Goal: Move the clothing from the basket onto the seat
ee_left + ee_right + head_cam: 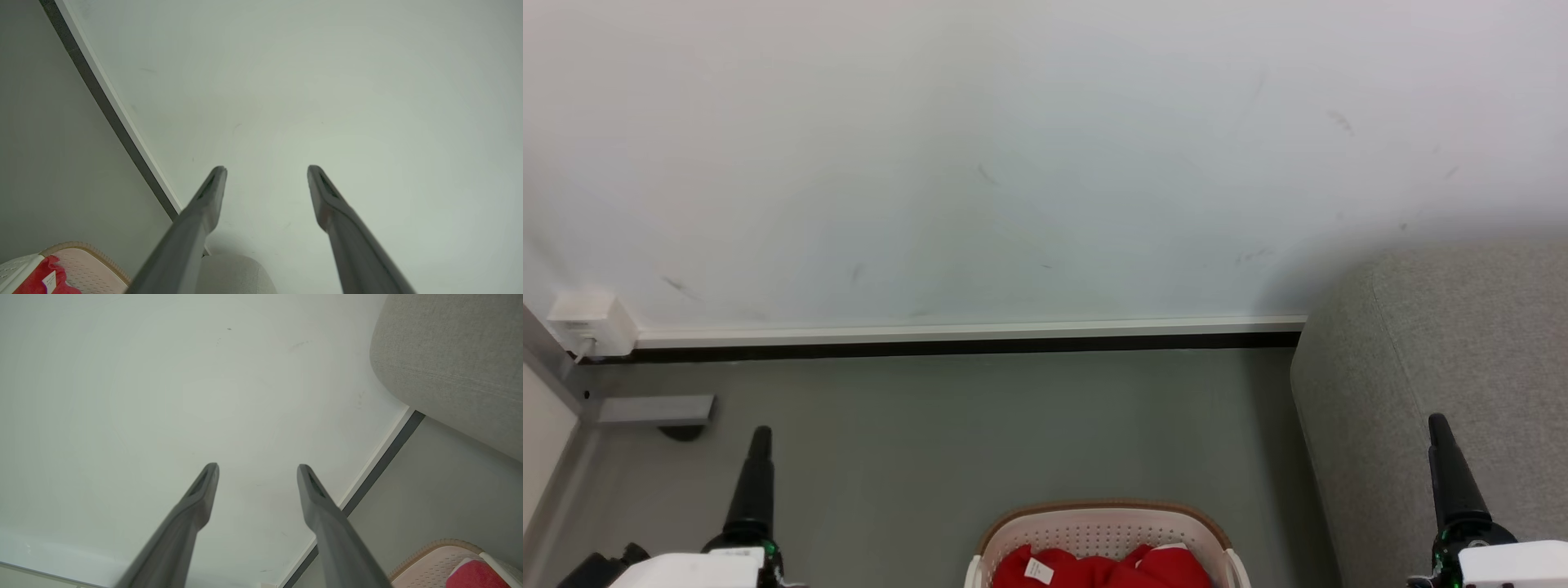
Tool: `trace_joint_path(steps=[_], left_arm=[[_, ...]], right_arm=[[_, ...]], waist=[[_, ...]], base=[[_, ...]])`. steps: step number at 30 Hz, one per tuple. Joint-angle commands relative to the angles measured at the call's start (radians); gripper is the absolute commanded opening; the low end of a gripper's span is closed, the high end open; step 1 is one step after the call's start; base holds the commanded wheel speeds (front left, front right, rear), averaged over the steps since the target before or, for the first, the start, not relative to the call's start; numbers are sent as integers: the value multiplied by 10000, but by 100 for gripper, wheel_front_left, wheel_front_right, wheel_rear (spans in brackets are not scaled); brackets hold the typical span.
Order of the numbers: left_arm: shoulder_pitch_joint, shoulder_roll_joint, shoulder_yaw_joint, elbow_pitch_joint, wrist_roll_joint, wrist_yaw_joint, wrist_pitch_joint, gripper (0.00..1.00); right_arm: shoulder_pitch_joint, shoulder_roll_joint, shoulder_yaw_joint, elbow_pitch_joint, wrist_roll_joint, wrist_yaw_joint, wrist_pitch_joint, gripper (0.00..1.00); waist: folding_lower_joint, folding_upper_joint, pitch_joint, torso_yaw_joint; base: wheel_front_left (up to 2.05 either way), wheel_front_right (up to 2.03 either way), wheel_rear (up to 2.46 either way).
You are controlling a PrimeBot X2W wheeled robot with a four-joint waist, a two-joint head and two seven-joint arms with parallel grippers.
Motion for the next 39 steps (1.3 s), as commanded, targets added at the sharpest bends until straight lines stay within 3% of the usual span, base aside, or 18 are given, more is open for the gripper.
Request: trace_joint_path(steps=[1, 28, 39], left_arm=[[-153, 73, -6, -216, 523, -72, -138, 100], [202, 106, -606, -571, 6046, 657, -1106, 100], [187, 116, -788, -545, 7538, 866, -1423, 100]], right_arm=[[-320, -114, 22, -221, -466, -4, -67, 100], [-308, 119, -23, 74, -6029, -8, -402, 100], [-363, 357, -194, 220, -7771, -10, -514, 100]], waist=[[0, -1, -3, -6], [0, -1, -202, -190], [0, -1, -202, -252]], base=[[0, 0, 0], [0, 0, 0], [0, 0, 0]])
